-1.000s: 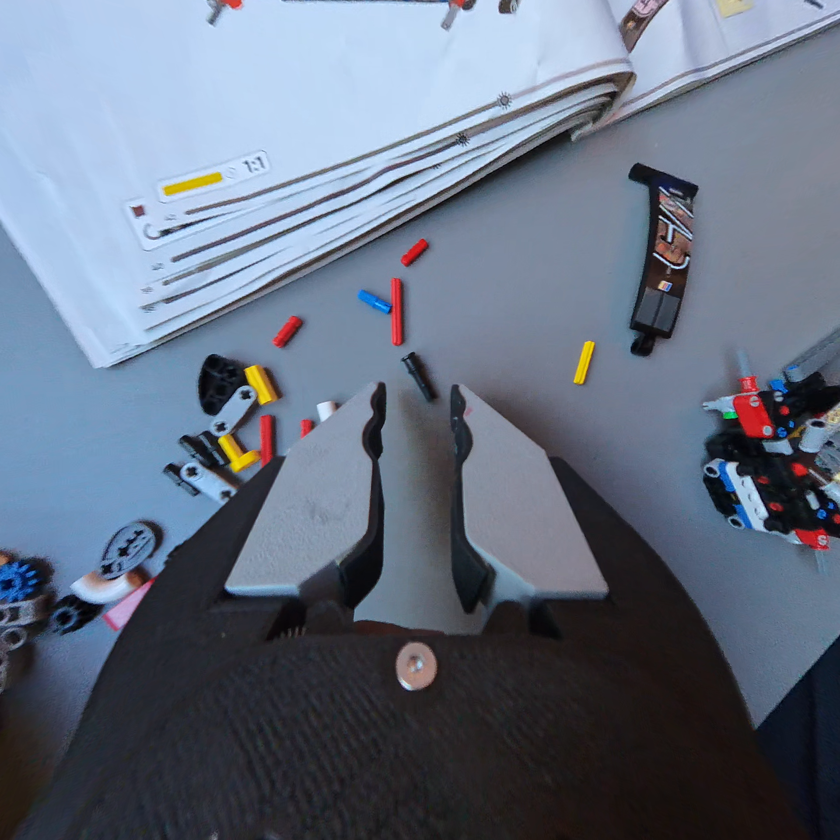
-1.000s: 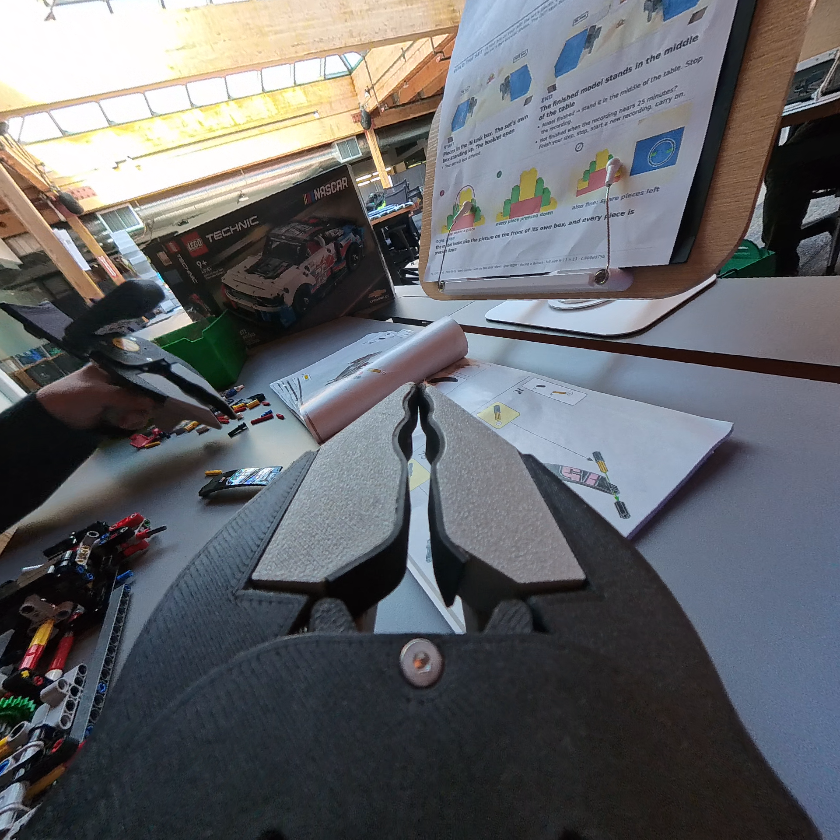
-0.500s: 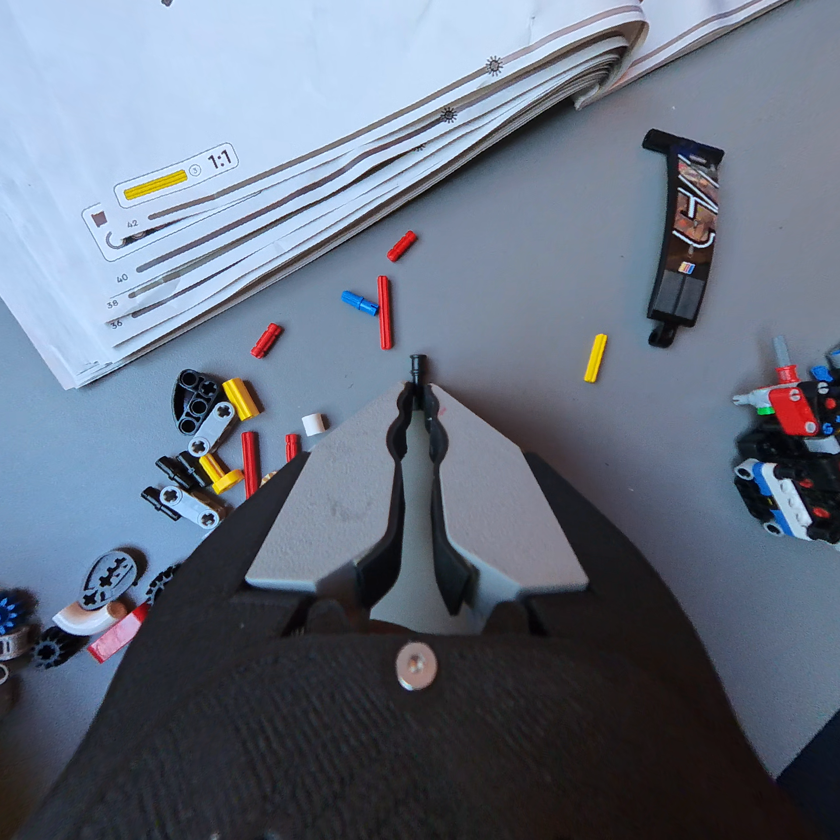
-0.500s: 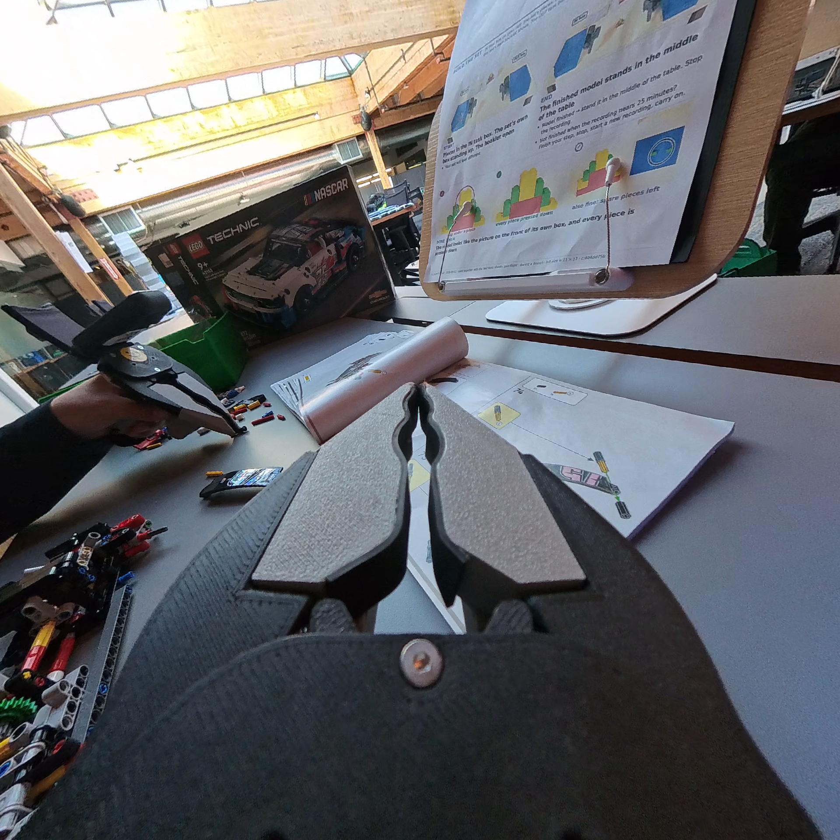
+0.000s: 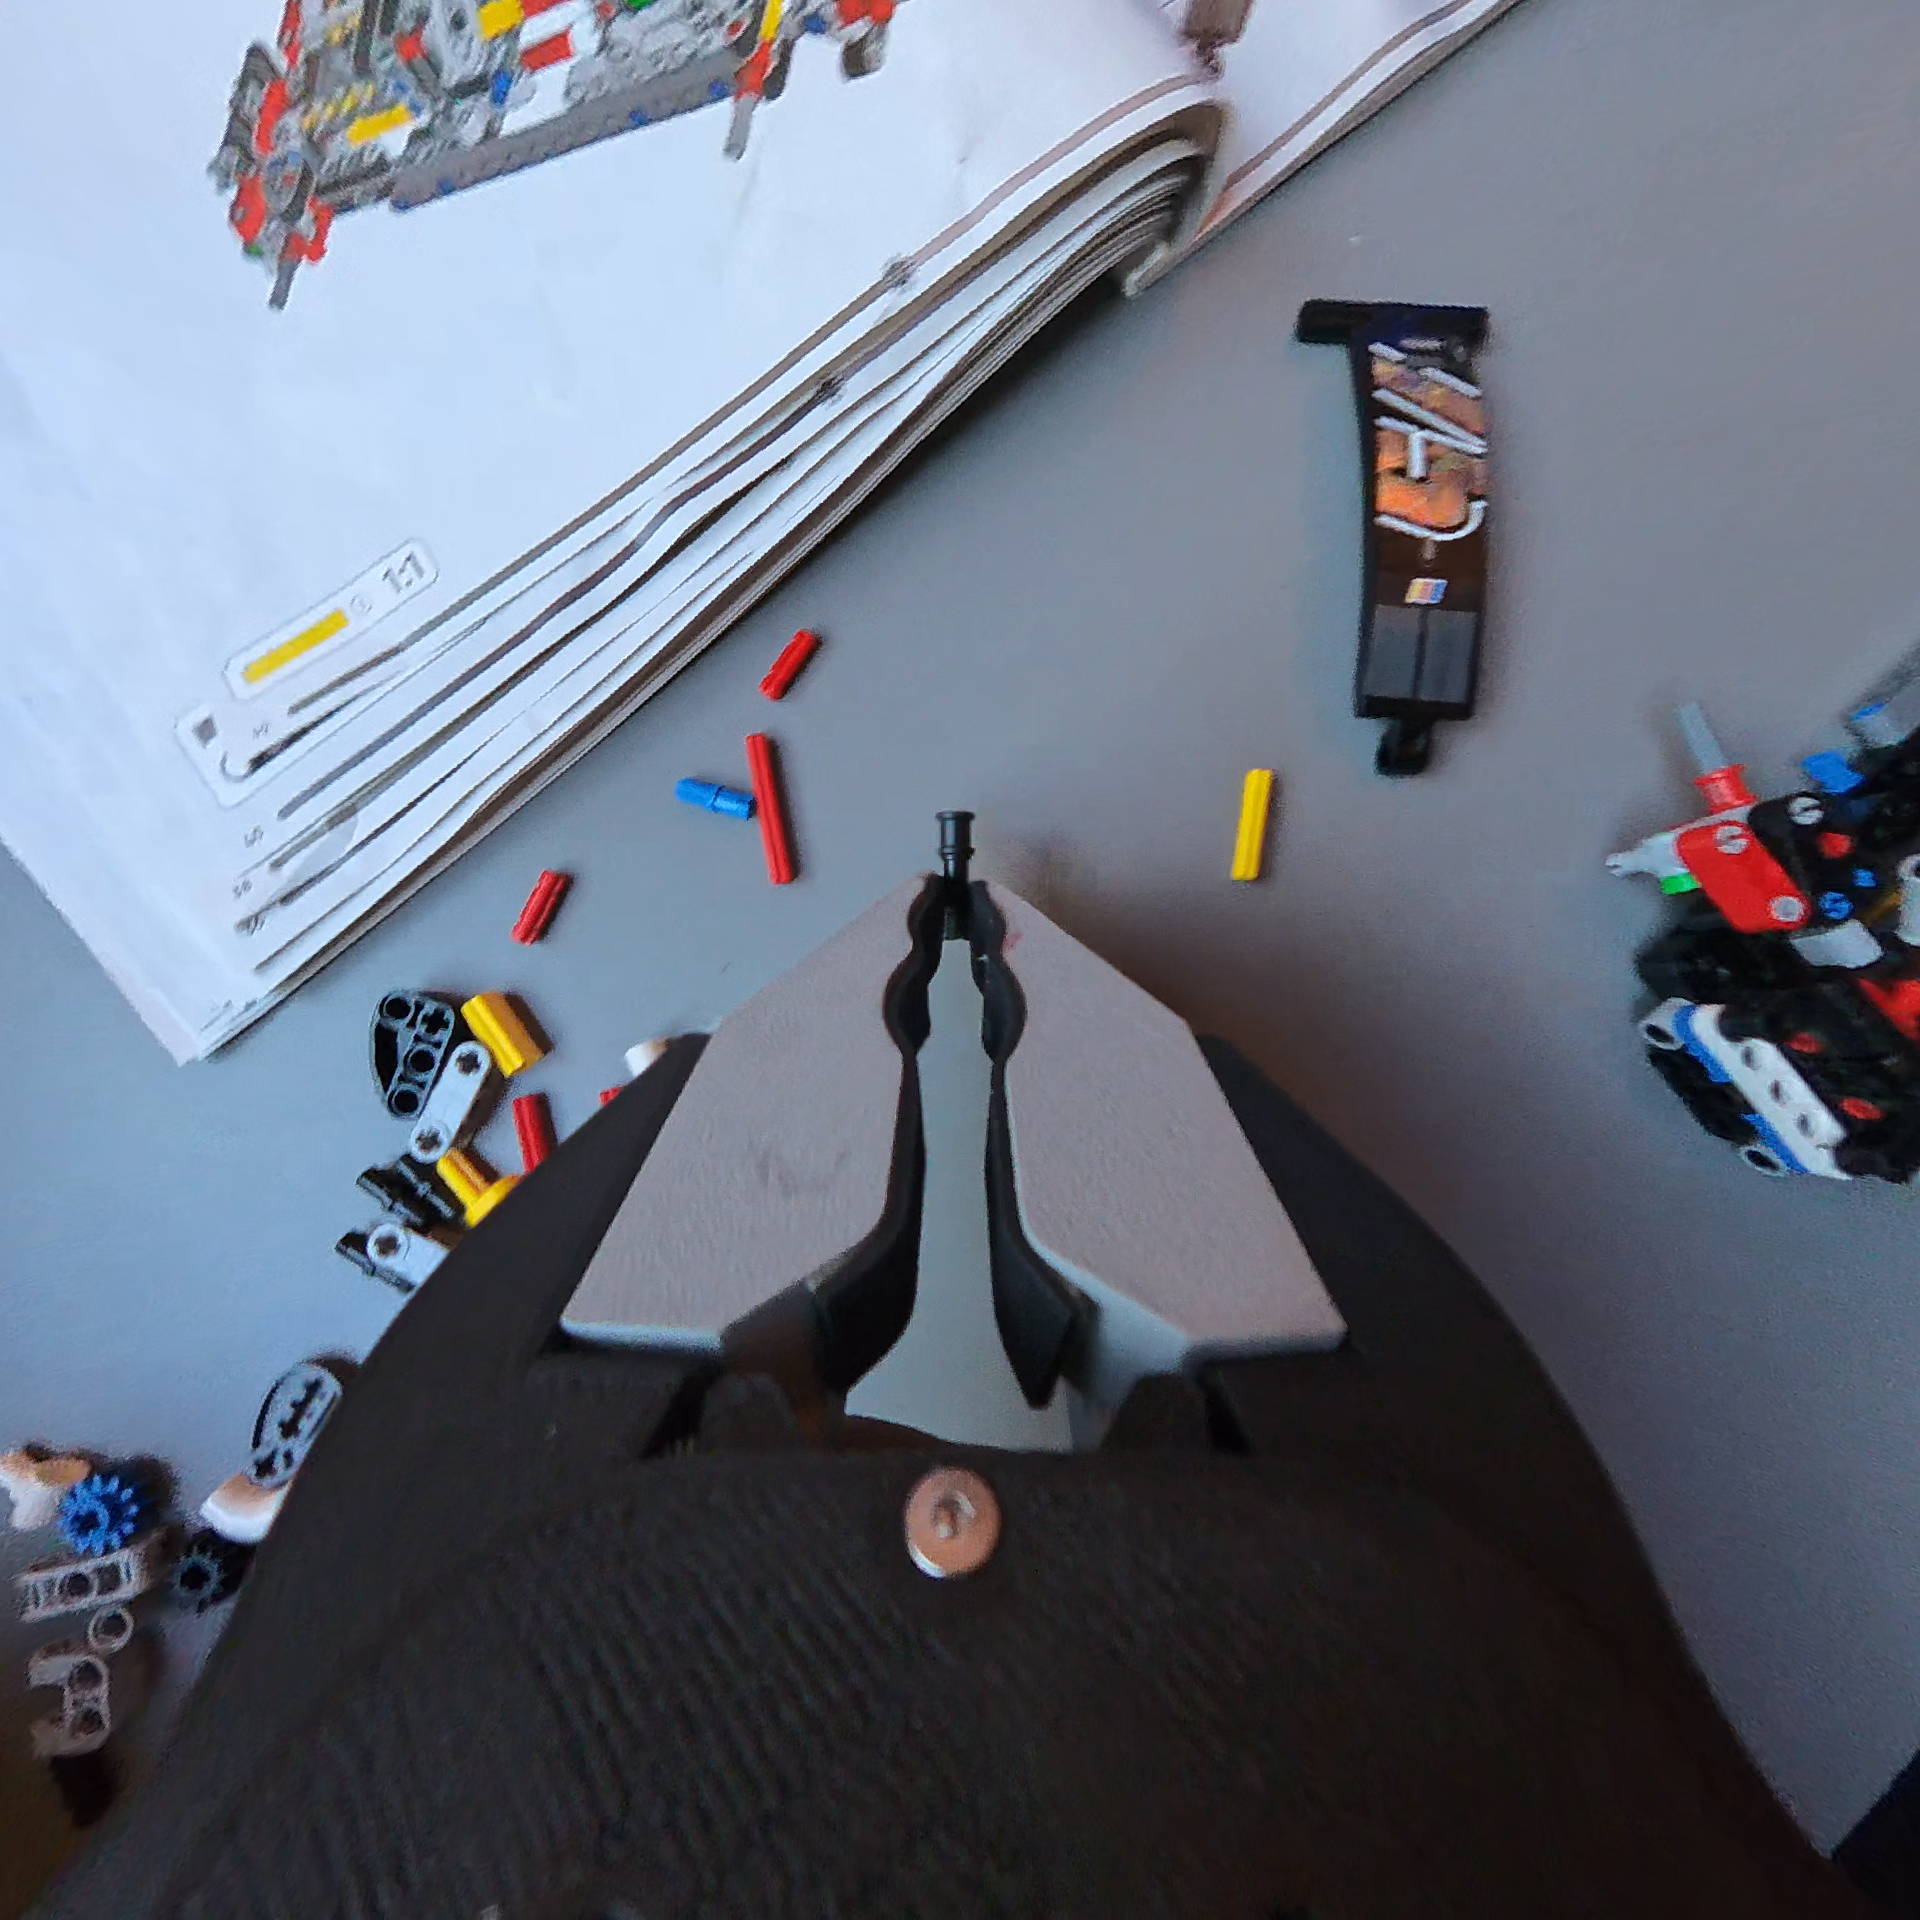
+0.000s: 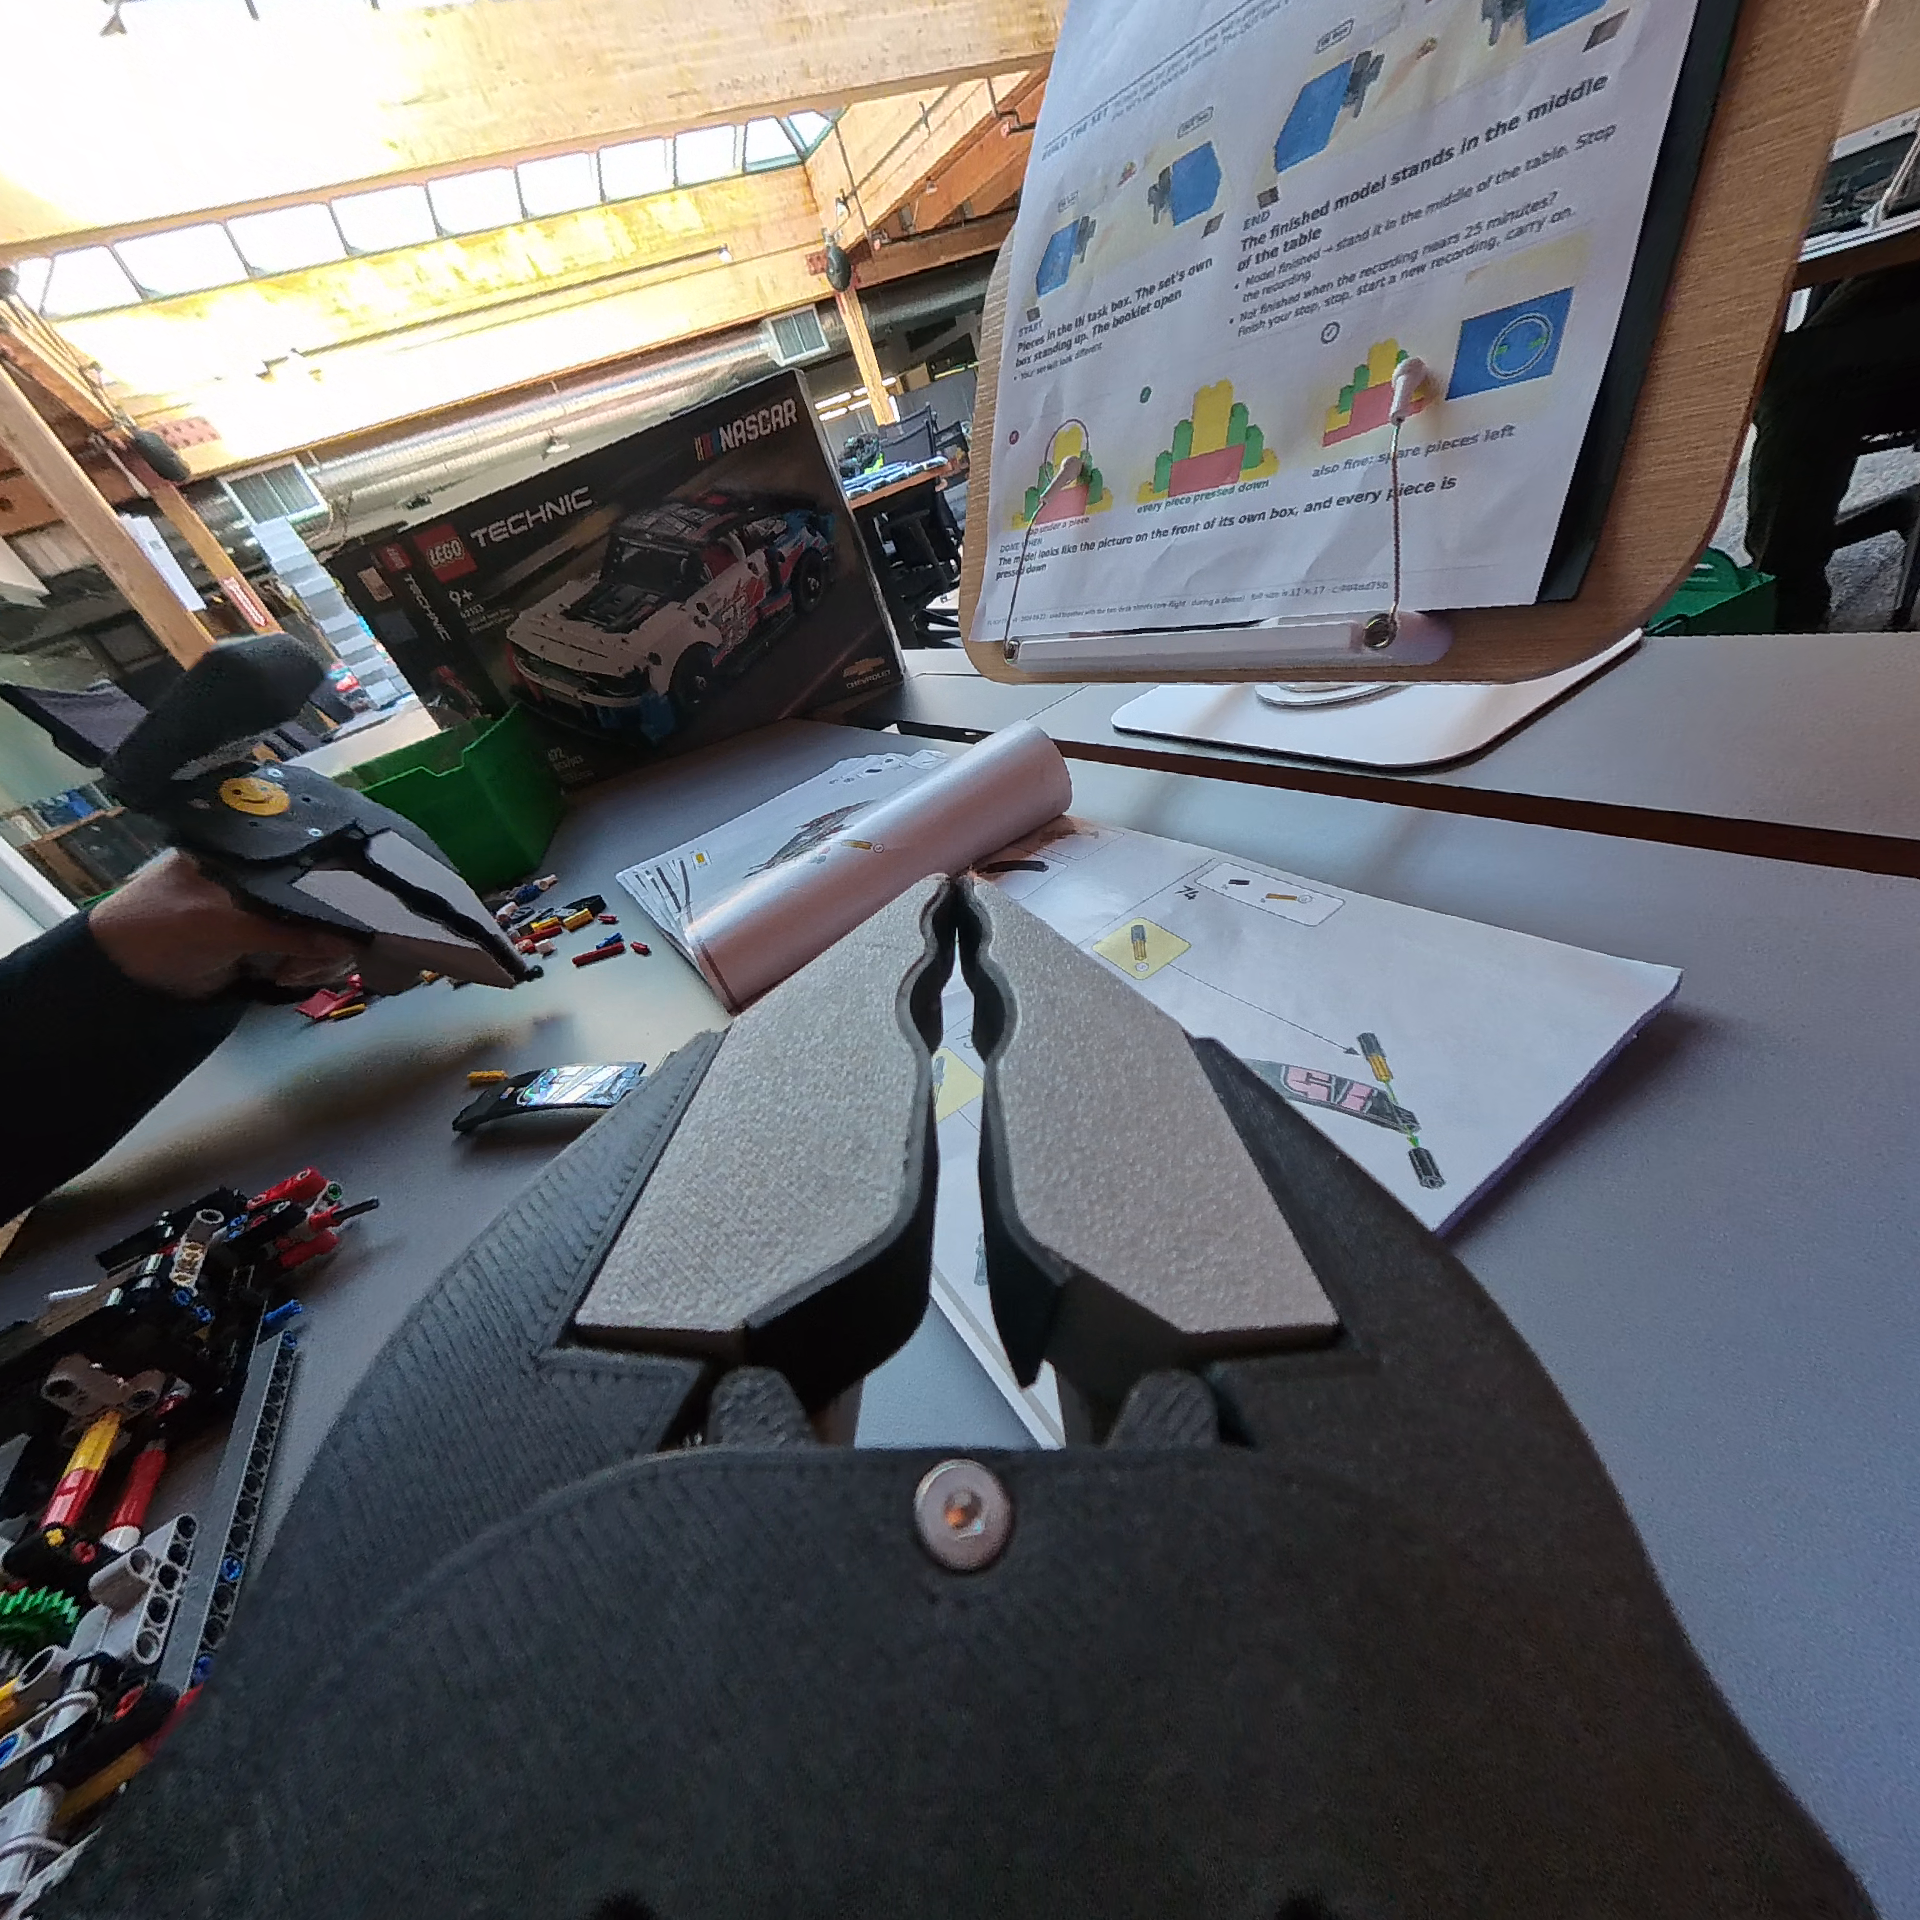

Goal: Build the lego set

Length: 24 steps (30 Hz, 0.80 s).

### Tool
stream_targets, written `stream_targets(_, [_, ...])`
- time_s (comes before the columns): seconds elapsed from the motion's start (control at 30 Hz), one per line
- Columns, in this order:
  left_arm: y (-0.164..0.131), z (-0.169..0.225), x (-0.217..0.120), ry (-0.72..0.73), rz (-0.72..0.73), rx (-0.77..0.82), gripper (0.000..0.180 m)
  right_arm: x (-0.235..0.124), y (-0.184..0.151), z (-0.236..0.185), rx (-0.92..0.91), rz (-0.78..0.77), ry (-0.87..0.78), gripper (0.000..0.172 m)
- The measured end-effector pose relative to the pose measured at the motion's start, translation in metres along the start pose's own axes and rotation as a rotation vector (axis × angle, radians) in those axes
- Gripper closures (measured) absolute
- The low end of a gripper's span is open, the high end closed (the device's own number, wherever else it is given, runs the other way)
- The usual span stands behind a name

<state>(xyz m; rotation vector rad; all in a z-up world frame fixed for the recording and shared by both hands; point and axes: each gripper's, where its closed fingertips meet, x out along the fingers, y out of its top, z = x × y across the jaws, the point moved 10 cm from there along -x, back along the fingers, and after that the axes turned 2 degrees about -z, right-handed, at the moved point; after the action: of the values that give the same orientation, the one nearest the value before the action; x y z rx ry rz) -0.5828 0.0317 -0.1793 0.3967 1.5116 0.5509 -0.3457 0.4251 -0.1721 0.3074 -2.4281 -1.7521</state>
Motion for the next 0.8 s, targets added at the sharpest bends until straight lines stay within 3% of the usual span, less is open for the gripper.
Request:
stream_targets(0.13, [0.013,0.016,-0.002,-0.118,0.123,0.000,0.180,0.004,-0.001,-0.005,-0.035,-0.020,0.024,0.172])
stream_targets(0.27, [0.032,0.042,-0.004,-0.417,0.267,-0.120,0.180,0.013,-0.001,-0.025,-0.159,-0.067,0.128,0.172])
stream_targets(0.4, [0.043,0.065,0.003,-0.608,0.343,-0.204,0.179,0.025,-0.002,-0.064,-0.301,-0.132,0.295,0.172])
stream_targets(0.57, [0.049,0.084,0.014,-0.856,0.393,-0.342,0.179,0.041,-0.006,-0.135,-0.438,-0.233,0.480,0.137])
stream_targets(0.67, [0.052,0.094,0.018,-0.939,0.413,-0.400,0.179,0.045,-0.013,-0.168,-0.578,-0.295,0.453,0.125])
stream_targets(0.8, [0.053,0.105,0.023,-0.982,0.428,-0.447,0.179,0.044,-0.017,-0.194,-0.711,-0.279,0.342,0.127])
